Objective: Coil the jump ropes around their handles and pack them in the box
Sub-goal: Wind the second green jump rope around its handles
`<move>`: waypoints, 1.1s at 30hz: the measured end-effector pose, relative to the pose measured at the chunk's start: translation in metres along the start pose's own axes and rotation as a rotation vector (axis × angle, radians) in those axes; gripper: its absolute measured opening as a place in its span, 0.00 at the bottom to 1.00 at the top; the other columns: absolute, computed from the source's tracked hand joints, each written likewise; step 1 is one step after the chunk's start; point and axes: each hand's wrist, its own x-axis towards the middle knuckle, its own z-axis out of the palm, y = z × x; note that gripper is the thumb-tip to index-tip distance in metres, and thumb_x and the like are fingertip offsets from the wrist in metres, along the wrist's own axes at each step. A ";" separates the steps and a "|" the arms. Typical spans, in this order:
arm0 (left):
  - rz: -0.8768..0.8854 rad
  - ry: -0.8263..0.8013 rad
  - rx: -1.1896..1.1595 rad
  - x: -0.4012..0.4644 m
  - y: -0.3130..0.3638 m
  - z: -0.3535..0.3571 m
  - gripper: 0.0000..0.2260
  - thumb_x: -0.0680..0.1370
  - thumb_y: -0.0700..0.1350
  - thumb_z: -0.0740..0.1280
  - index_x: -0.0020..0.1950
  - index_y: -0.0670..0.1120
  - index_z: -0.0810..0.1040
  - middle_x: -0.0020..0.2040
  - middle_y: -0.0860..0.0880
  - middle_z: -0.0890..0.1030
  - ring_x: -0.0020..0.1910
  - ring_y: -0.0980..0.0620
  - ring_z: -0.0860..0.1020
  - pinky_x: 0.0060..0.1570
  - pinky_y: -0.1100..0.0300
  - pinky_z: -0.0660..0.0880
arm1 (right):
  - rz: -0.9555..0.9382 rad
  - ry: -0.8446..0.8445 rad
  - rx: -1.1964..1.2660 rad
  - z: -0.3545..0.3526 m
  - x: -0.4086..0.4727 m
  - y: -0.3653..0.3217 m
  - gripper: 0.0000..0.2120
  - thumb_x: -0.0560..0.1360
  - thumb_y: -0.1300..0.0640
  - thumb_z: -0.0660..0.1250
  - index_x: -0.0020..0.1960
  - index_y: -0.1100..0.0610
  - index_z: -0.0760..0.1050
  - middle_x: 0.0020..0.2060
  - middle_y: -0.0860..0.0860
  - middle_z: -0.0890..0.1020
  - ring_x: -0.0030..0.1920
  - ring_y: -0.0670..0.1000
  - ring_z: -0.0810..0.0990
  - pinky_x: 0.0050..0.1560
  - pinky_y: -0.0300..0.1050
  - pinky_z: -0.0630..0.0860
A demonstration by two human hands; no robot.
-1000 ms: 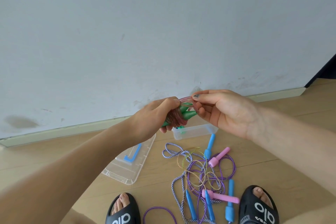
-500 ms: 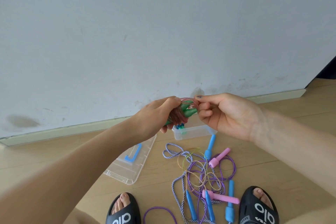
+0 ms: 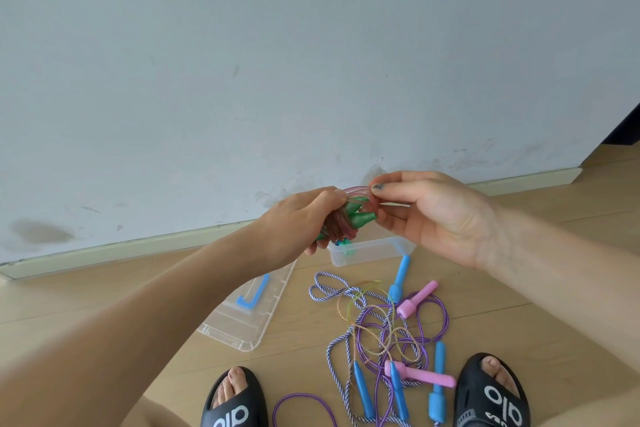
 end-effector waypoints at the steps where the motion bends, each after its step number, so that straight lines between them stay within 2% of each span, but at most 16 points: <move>1: 0.003 0.003 0.018 0.000 0.000 0.000 0.20 0.81 0.57 0.52 0.43 0.48 0.77 0.33 0.50 0.79 0.33 0.51 0.75 0.55 0.46 0.75 | -0.001 0.007 0.004 0.000 0.000 0.000 0.06 0.77 0.69 0.65 0.52 0.63 0.77 0.39 0.57 0.83 0.36 0.49 0.82 0.39 0.38 0.80; 5: 0.001 0.017 0.020 0.001 0.000 0.001 0.20 0.82 0.57 0.52 0.43 0.48 0.77 0.33 0.49 0.79 0.33 0.52 0.75 0.55 0.45 0.75 | -0.019 0.018 -0.023 0.001 0.001 0.001 0.05 0.77 0.70 0.65 0.48 0.62 0.77 0.38 0.56 0.83 0.36 0.49 0.82 0.41 0.38 0.80; 8: -0.011 0.026 0.002 0.001 0.000 0.003 0.20 0.81 0.56 0.52 0.43 0.49 0.79 0.34 0.49 0.79 0.33 0.52 0.75 0.54 0.46 0.75 | -0.058 0.040 -0.083 0.002 0.000 0.004 0.06 0.76 0.71 0.65 0.45 0.61 0.77 0.37 0.54 0.83 0.35 0.47 0.82 0.40 0.38 0.80; 13: -0.041 0.083 -0.001 0.002 0.002 0.006 0.19 0.82 0.56 0.52 0.43 0.49 0.78 0.34 0.49 0.79 0.32 0.52 0.74 0.49 0.51 0.76 | -0.122 0.100 -0.274 0.002 -0.002 0.008 0.04 0.76 0.67 0.68 0.48 0.60 0.80 0.40 0.54 0.85 0.39 0.48 0.84 0.42 0.41 0.78; 17: -0.044 0.110 0.050 0.005 0.000 0.007 0.18 0.82 0.55 0.52 0.45 0.46 0.76 0.35 0.50 0.78 0.34 0.52 0.73 0.47 0.53 0.74 | -0.139 0.103 -0.201 0.004 -0.003 0.008 0.06 0.77 0.67 0.65 0.51 0.63 0.80 0.42 0.56 0.85 0.41 0.50 0.84 0.44 0.42 0.78; 20: -0.058 0.106 0.055 0.006 -0.001 0.007 0.18 0.82 0.55 0.52 0.47 0.46 0.77 0.39 0.45 0.81 0.34 0.52 0.73 0.49 0.51 0.75 | -0.177 0.086 -0.250 0.007 -0.004 0.006 0.09 0.76 0.69 0.62 0.48 0.62 0.79 0.42 0.58 0.85 0.43 0.52 0.84 0.44 0.42 0.79; 23: -0.077 0.107 0.035 0.008 -0.002 0.006 0.19 0.82 0.55 0.52 0.49 0.46 0.78 0.39 0.44 0.81 0.32 0.52 0.73 0.49 0.51 0.76 | -0.266 0.078 -0.472 0.006 -0.006 0.006 0.06 0.71 0.66 0.67 0.44 0.58 0.80 0.44 0.58 0.85 0.45 0.54 0.84 0.49 0.47 0.80; 25: -0.085 0.107 0.020 0.009 -0.003 0.006 0.20 0.82 0.55 0.52 0.50 0.44 0.78 0.35 0.47 0.80 0.32 0.51 0.74 0.49 0.49 0.76 | -0.342 0.051 -0.662 0.006 -0.010 0.007 0.08 0.70 0.66 0.70 0.47 0.56 0.78 0.43 0.53 0.86 0.46 0.52 0.85 0.53 0.49 0.80; 29: -0.136 0.102 -0.061 0.013 -0.005 0.004 0.21 0.81 0.57 0.52 0.52 0.46 0.80 0.34 0.47 0.79 0.30 0.49 0.74 0.51 0.48 0.77 | -0.582 -0.010 -0.875 0.009 -0.015 0.018 0.15 0.71 0.67 0.71 0.49 0.53 0.71 0.42 0.50 0.85 0.43 0.49 0.85 0.51 0.47 0.81; 31: -0.148 0.104 -0.069 0.013 -0.005 0.002 0.21 0.81 0.57 0.53 0.49 0.46 0.81 0.34 0.47 0.79 0.31 0.49 0.74 0.51 0.48 0.77 | -0.678 -0.017 -1.016 0.008 -0.012 0.022 0.12 0.73 0.64 0.70 0.49 0.51 0.71 0.42 0.48 0.84 0.43 0.48 0.84 0.50 0.49 0.80; 33: -0.147 0.099 -0.066 0.013 -0.006 0.002 0.21 0.81 0.57 0.53 0.46 0.47 0.81 0.34 0.47 0.79 0.31 0.50 0.74 0.49 0.50 0.78 | -0.761 -0.016 -1.152 0.006 -0.009 0.024 0.08 0.76 0.61 0.68 0.47 0.50 0.72 0.41 0.47 0.83 0.42 0.52 0.83 0.46 0.53 0.79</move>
